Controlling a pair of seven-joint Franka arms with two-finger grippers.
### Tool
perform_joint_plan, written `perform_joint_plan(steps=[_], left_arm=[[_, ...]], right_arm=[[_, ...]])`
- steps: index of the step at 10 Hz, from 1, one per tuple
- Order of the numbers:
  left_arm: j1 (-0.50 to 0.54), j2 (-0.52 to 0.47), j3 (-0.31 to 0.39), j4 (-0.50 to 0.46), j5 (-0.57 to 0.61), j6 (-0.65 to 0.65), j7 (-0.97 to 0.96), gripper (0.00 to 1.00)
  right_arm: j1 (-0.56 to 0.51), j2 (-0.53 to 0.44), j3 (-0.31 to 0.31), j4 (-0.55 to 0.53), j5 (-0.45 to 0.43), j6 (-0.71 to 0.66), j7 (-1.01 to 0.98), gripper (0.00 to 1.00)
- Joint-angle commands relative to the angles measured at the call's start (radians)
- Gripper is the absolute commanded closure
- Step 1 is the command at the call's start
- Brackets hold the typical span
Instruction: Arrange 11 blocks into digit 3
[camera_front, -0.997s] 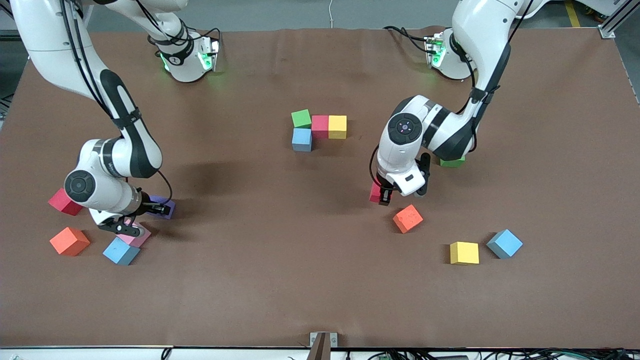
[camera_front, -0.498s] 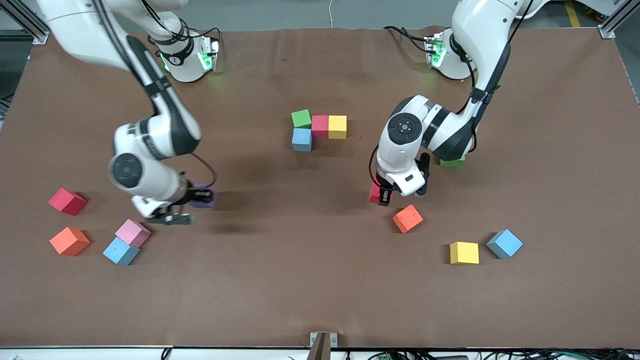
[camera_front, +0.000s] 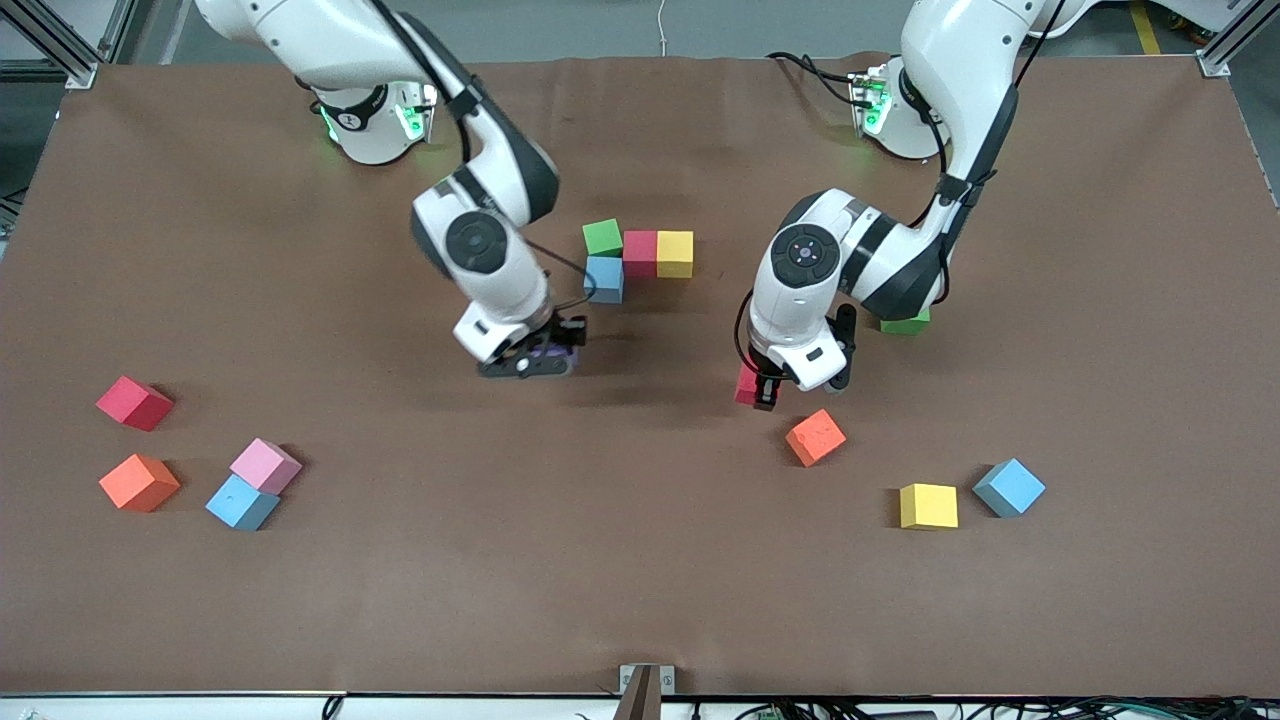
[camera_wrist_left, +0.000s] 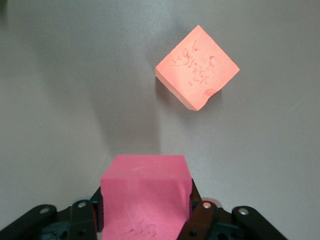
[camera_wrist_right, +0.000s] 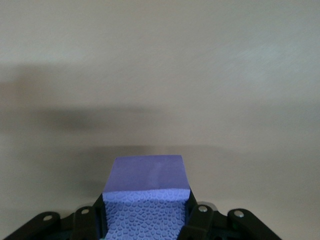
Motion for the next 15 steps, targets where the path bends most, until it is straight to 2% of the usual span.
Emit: perform_joint_plan(steps=[1, 8, 12, 14, 15], left_arm=[[-0.007, 0.008, 0.002, 0.023, -0.013, -0.025, -0.009, 0.77], [-0.011, 0.009, 0.002, 0.023, -0.014, -0.025, -0.014, 0.77], [-0.065, 0.028, -0.003, 0.021, -0.011, -0.025, -0.141, 0.77], [-0.088, 0.037, -0.003, 0.023, -0.011, -0.039, -0.165, 0.77], [-0.091, 0.039, -0.003, 0.023, -0.011, -0.040, -0.175, 0.77]], right_arm=[[0.064, 0.010, -0.014, -0.016, 0.007, 0.016, 0.089, 0.97], [0.111, 0.072, -0.018, -0.013, -0.002, 0.025, 0.168, 0.96], [0.122, 0.095, -0.022, -0.014, -0.005, 0.054, 0.168, 0.77], [0.121, 0.100, -0.022, -0.014, -0.005, 0.052, 0.169, 0.45], [0.121, 0.103, -0.024, -0.014, -0.007, 0.052, 0.168, 0.11]])
